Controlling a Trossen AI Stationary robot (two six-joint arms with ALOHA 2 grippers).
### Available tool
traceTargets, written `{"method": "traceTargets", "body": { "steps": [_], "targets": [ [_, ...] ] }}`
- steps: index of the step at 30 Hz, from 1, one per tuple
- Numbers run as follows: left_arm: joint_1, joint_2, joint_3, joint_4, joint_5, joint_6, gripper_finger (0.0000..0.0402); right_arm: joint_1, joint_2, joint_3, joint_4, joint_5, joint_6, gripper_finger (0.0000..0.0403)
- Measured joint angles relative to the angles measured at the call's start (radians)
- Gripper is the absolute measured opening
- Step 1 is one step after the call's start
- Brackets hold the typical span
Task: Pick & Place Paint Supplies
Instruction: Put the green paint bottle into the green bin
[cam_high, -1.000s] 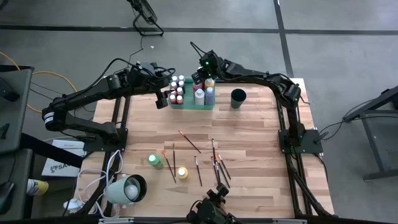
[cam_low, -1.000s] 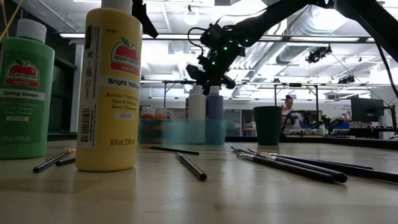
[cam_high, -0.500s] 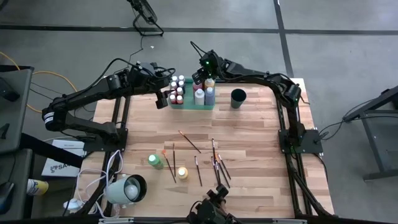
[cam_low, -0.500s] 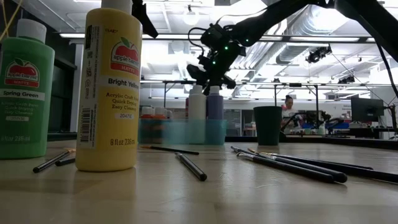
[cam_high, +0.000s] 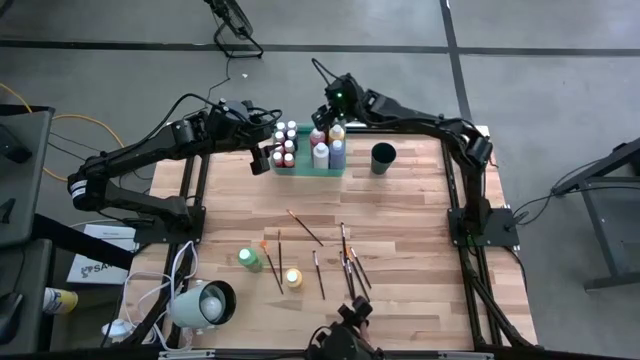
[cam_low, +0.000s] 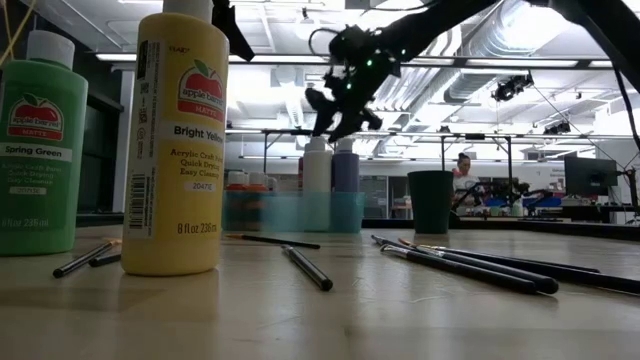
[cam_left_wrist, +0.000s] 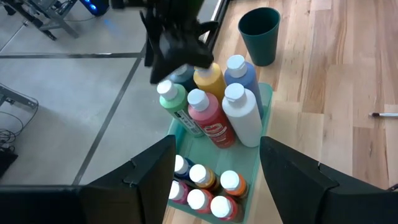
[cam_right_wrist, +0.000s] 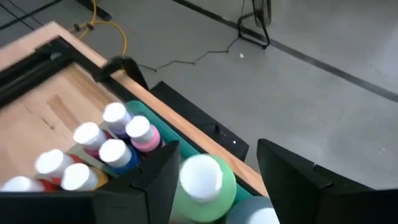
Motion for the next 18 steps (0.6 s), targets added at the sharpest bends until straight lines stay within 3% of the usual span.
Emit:
{"method": "traceTargets", "body": {
  "steps": [6, 18],
  "targets": [
    [0.0, 0.0, 0.0, -0.048, 0.011, 0.009, 0.0226, 0.004, -0.09, 0.0, -0.093, -0.058, -0.047, 0.0202],
    [-0.001, -0.09, -0.001, -0.358, 0.227, 0.077, 0.0226, 0.034, -0.333, 0.0, -0.501, -0.215, -0.13, 0.0199]
  ]
}}
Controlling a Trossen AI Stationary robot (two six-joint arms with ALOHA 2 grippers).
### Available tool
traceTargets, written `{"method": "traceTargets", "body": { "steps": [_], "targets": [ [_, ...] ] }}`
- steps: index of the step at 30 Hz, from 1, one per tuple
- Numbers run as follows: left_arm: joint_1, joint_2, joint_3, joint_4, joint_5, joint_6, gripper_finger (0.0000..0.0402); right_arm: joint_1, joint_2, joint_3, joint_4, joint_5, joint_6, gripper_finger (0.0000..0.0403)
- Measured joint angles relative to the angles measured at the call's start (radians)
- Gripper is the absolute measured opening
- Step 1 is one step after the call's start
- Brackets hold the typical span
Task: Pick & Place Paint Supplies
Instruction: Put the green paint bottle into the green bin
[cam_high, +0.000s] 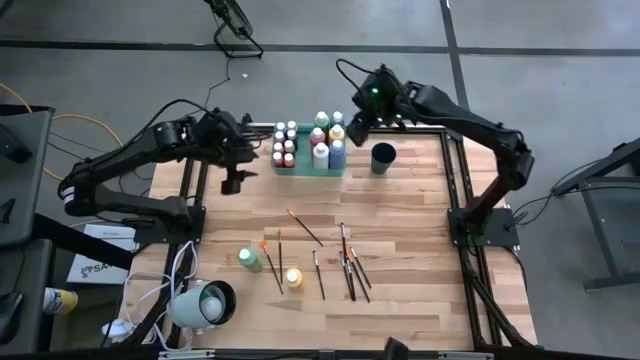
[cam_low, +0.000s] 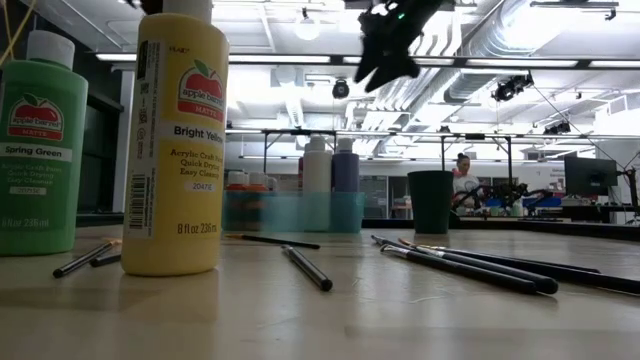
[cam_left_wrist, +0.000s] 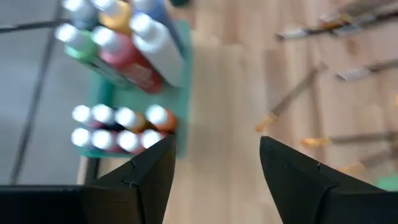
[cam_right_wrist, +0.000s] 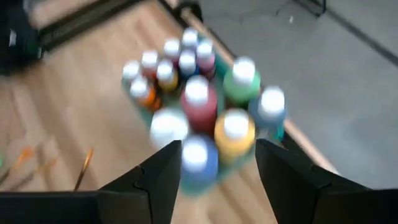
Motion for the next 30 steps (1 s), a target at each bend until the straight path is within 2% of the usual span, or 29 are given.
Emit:
{"method": "traceTargets", "body": {
  "steps": [5, 10, 16, 22, 26, 30],
  "targets": [
    [-0.014, -0.054, -0.049, -0.026, 0.094, -0.031, 0.0226, 0.045, -0.081, 0.0, -0.166, 0.028, 0.004, 0.0199],
    [-0.109, -0.095, -0.118, -0.026, 0.086, -0.066, 0.0226, 0.125, -0.163, -0.017, -0.205, 0.047, 0.049, 0.0199],
    [-0.217, -0.143, -0.169, -0.023, 0.014, -0.129, 0.0225, 0.269, -0.309, -0.219, -0.08, 0.079, 0.185, 0.0199],
    [-0.304, -0.168, -0.208, -0.036, 0.003, -0.165, 0.0225, 0.445, -0.468, -0.509, 0.155, 0.194, 0.404, 0.0199],
    [-0.375, -0.162, -0.221, -0.034, 0.038, -0.167, 0.0225, 0.559, -0.528, -0.629, 0.247, 0.316, 0.505, 0.0199],
    [-0.454, -0.132, -0.225, -0.024, 0.103, -0.186, 0.0225, 0.641, -0.544, -0.671, 0.258, 0.403, 0.547, 0.0199]
  ]
}}
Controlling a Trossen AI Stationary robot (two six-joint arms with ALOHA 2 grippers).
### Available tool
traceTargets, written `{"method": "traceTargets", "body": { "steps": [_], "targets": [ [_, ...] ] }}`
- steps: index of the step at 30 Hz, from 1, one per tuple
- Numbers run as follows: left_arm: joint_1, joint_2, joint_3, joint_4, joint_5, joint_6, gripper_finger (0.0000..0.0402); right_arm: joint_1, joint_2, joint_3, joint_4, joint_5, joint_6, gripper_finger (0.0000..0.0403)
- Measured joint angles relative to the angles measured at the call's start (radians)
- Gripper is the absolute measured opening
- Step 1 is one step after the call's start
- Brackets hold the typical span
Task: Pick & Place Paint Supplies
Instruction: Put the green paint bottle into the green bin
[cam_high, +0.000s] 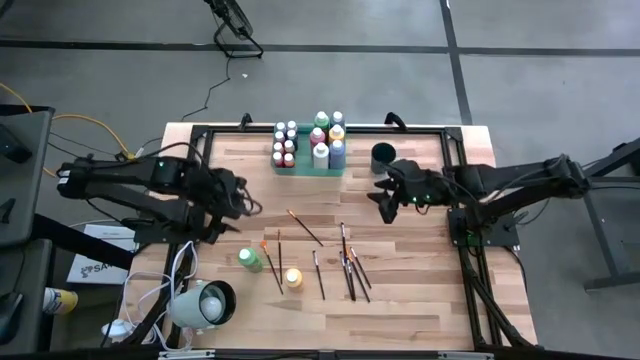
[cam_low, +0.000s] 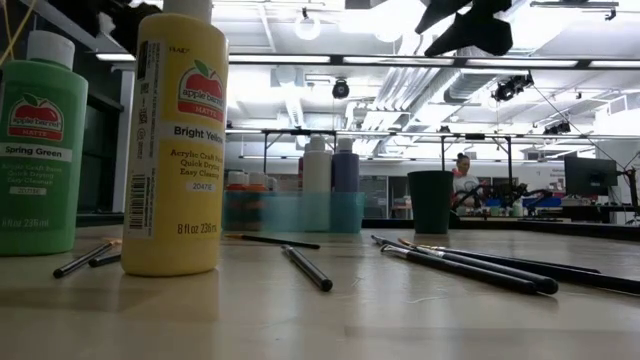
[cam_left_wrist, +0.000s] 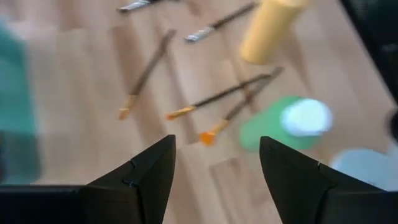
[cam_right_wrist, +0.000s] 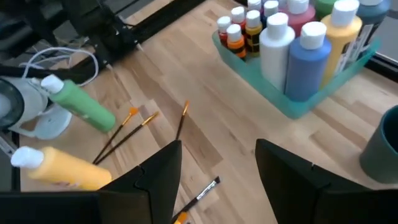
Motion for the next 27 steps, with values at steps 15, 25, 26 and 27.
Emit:
{"method": "traceTargets", "body": {
  "steps": [15, 25, 26, 27],
  "targets": [
    [-0.266, 0.081, 0.0, 0.003, -0.017, -0.175, 0.0225, 0.264, -0.192, -0.229, 0.112, 0.152, 0.088, 0.0199],
    [-0.347, 0.118, 0.0, 0.007, -0.094, -0.315, 0.0226, 0.353, -0.432, -0.427, 0.238, 0.239, 0.164, 0.0199],
    [-0.353, 0.129, 0.0, 0.009, -0.098, -0.326, 0.0226, 0.353, -0.439, -0.43, 0.238, 0.238, 0.164, 0.0199],
    [-0.357, 0.143, 0.0, 0.01, -0.104, -0.337, 0.0226, 0.353, -0.444, -0.432, 0.23, 0.238, 0.164, 0.0199]
  ]
}}
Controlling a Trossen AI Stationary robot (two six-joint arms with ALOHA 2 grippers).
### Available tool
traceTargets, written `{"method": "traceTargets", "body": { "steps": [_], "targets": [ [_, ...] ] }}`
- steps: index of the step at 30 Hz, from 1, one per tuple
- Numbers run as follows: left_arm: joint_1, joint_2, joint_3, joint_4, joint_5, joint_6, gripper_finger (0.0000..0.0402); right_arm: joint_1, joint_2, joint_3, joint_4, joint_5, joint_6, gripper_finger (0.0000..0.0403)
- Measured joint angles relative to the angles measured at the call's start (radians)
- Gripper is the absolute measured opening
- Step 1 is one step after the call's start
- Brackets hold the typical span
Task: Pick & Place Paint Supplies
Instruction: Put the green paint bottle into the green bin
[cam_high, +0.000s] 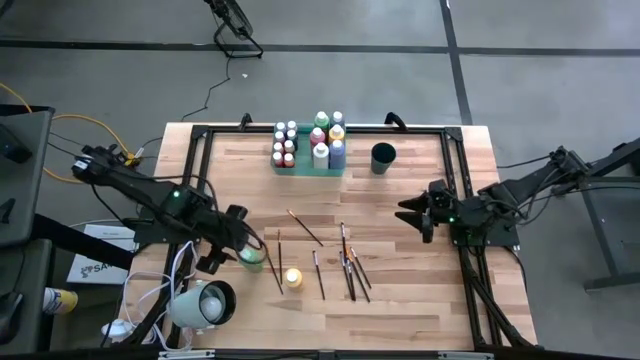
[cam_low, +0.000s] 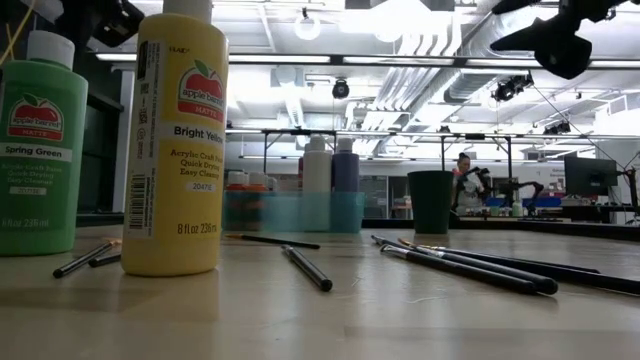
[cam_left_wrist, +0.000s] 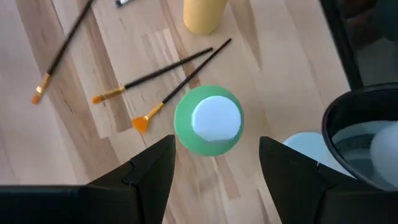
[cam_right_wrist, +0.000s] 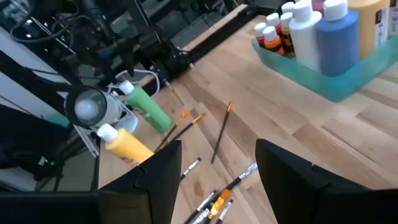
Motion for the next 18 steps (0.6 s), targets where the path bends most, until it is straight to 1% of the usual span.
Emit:
{"method": "traceTargets", "body": {
  "steps": [6, 10, 18],
  "targets": [
    [-0.027, 0.089, 0.0, 0.044, -0.019, -0.024, 0.0226, 0.0, -0.013, 0.0, 0.001, -0.002, -0.03, 0.0199],
    [-0.029, 0.127, 0.0, 0.063, -0.023, -0.025, 0.0226, -0.001, -0.012, 0.0, 0.0, -0.01, -0.045, 0.0199],
    [-0.027, 0.135, 0.001, 0.066, -0.037, -0.073, 0.0225, -0.001, -0.011, 0.0, -0.006, -0.04, -0.053, 0.0199]
  ]
}}
